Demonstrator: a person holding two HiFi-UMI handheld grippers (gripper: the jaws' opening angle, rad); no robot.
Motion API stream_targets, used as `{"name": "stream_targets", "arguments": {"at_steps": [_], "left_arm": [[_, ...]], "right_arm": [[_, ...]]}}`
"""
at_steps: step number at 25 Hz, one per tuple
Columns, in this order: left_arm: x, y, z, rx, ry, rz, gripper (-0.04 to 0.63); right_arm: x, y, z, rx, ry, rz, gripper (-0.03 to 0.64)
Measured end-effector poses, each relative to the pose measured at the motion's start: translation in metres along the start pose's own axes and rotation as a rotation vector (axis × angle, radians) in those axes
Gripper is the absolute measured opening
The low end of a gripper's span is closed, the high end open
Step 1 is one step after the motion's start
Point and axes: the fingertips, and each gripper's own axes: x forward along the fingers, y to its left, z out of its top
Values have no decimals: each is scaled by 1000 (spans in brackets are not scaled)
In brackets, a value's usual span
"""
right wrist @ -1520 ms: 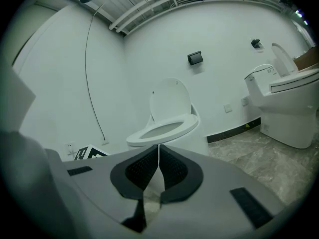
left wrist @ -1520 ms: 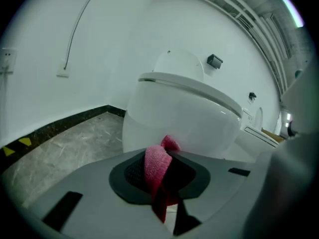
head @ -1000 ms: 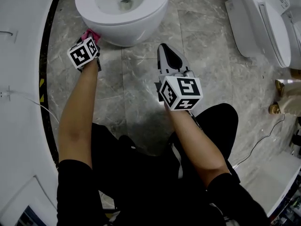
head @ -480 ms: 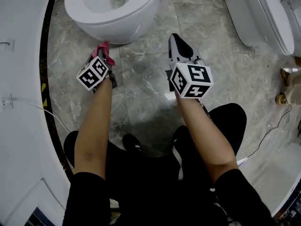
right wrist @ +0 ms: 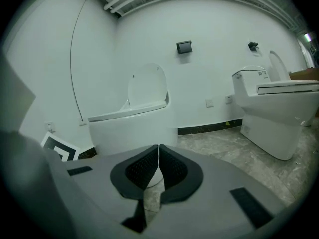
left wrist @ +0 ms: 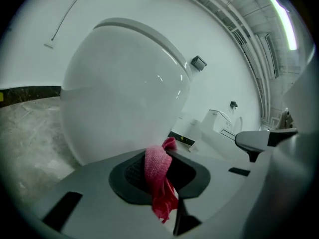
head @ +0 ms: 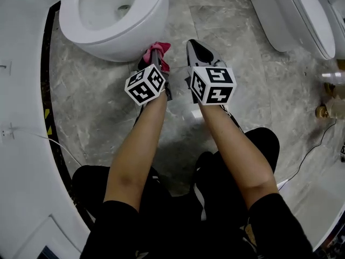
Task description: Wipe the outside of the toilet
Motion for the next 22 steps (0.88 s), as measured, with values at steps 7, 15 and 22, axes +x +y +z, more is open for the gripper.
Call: {"name": "stream_targets", "arguments": {"at_steps": [7, 15, 22], "left_arm": [[26, 12, -4, -153, -20, 53, 78], [6, 29, 2, -266, -51, 75, 77], [-27, 67, 18, -224, -58, 87, 77]], "right_arm": [[12, -8, -11, 15, -8, -7, 34], [14, 1, -9, 1, -8, 3, 34], [23, 32, -6, -35, -9, 45, 34]]}}
